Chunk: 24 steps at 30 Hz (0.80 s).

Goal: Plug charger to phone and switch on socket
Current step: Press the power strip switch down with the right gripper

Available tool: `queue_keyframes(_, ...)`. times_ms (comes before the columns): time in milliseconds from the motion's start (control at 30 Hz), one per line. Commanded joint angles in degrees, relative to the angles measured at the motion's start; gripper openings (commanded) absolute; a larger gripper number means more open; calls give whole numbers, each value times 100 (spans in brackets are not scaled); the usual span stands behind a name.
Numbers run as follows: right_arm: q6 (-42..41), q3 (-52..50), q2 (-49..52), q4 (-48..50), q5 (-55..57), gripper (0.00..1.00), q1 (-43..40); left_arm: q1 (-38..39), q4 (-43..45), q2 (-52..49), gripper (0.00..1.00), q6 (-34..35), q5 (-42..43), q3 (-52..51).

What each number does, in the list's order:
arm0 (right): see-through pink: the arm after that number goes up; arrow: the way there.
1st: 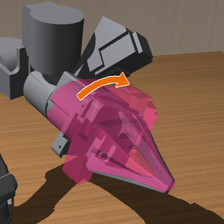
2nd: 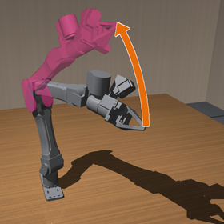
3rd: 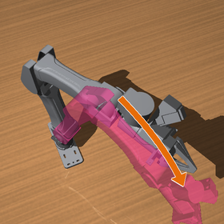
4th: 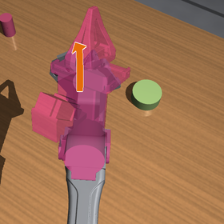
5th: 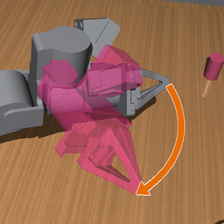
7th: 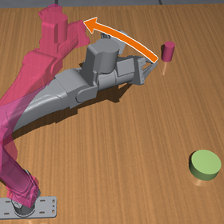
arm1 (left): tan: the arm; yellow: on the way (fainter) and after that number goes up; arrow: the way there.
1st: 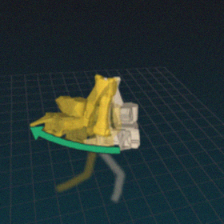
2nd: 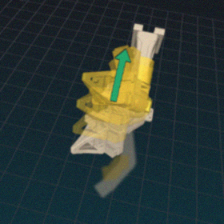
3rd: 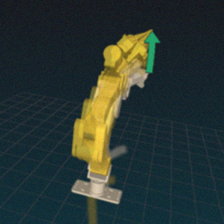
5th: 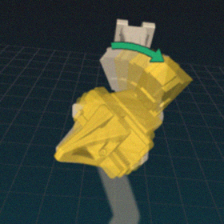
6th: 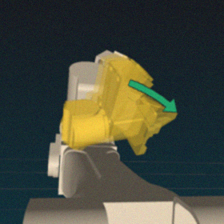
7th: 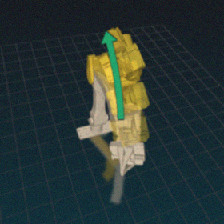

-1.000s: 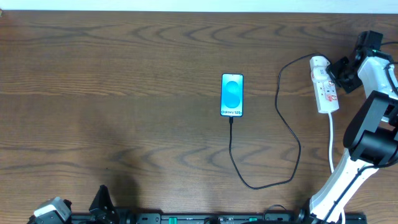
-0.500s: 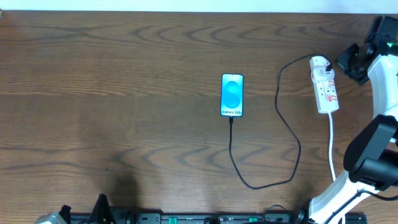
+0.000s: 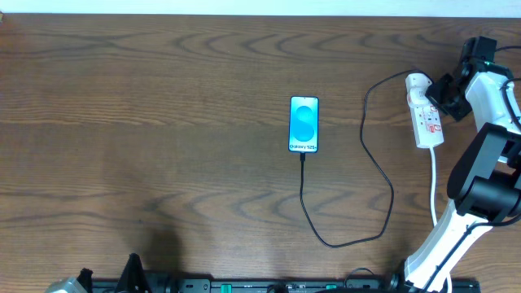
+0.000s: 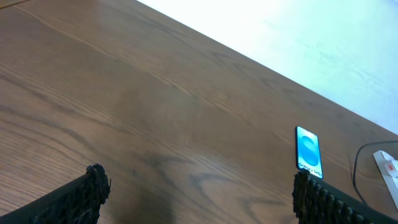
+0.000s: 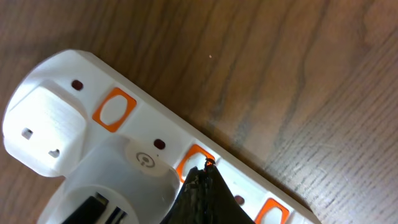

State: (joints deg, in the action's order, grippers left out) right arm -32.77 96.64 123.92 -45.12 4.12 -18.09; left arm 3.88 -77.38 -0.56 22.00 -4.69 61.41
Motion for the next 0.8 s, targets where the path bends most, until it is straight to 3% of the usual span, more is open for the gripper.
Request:
queue_keyframes(0,74,-7,52,52,94,1,28,33,2,42,96,-74,-50,15)
queue_keyframes(767,72,-13,319,50,-74,1,245,33,2,42,96,-74,-50,15)
